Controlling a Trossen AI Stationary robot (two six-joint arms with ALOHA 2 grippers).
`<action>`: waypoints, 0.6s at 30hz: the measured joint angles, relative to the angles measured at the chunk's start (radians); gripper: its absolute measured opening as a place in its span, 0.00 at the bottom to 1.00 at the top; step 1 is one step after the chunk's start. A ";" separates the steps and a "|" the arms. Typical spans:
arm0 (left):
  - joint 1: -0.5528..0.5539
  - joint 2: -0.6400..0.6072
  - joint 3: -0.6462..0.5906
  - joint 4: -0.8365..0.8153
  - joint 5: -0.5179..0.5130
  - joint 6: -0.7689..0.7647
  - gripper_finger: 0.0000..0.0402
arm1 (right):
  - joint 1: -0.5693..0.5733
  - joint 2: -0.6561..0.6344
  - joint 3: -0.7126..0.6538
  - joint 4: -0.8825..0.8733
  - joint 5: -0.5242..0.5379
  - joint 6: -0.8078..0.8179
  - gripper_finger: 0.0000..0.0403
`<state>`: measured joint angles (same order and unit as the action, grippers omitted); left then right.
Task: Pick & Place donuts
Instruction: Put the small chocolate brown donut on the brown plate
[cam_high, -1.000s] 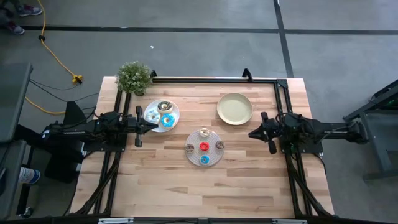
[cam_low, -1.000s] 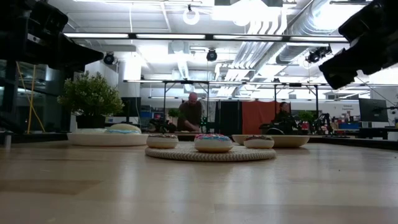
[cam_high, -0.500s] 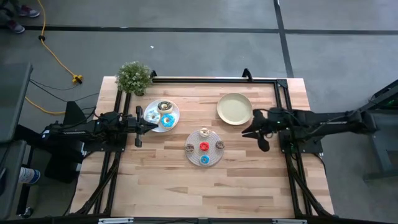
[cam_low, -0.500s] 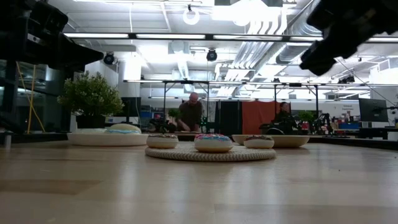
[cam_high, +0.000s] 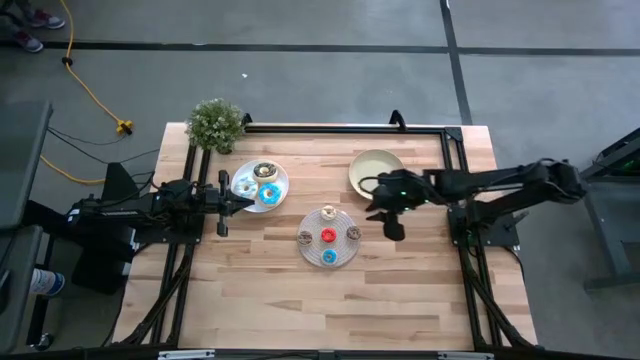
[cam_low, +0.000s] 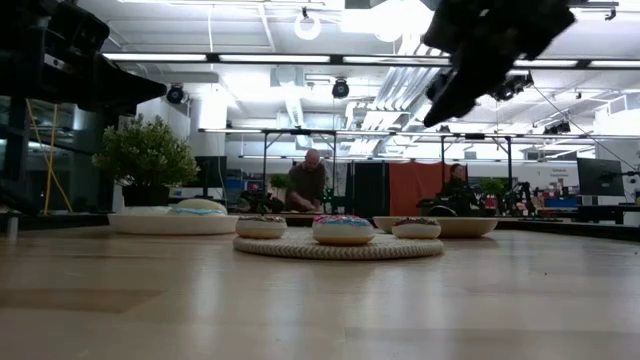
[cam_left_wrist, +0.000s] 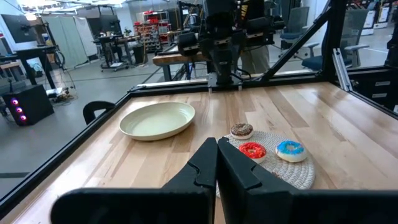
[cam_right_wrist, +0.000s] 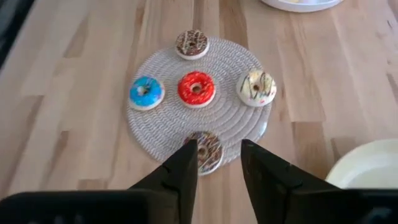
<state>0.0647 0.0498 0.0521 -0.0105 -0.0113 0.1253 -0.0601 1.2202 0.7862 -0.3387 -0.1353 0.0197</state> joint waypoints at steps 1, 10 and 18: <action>0.000 0.000 0.000 0.000 0.000 0.000 0.00 | 0.000 0.028 0.023 -0.005 0.007 -0.002 0.31; 0.000 0.000 0.000 0.000 0.000 0.000 0.00 | -0.008 0.260 0.236 -0.016 0.018 -0.002 0.51; 0.000 0.000 0.000 0.000 0.000 0.000 0.00 | -0.010 0.464 0.393 0.006 0.017 -0.002 0.63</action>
<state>0.0647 0.0498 0.0521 -0.0106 -0.0111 0.1253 -0.0696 1.6846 1.1792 -0.3326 -0.1179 0.0173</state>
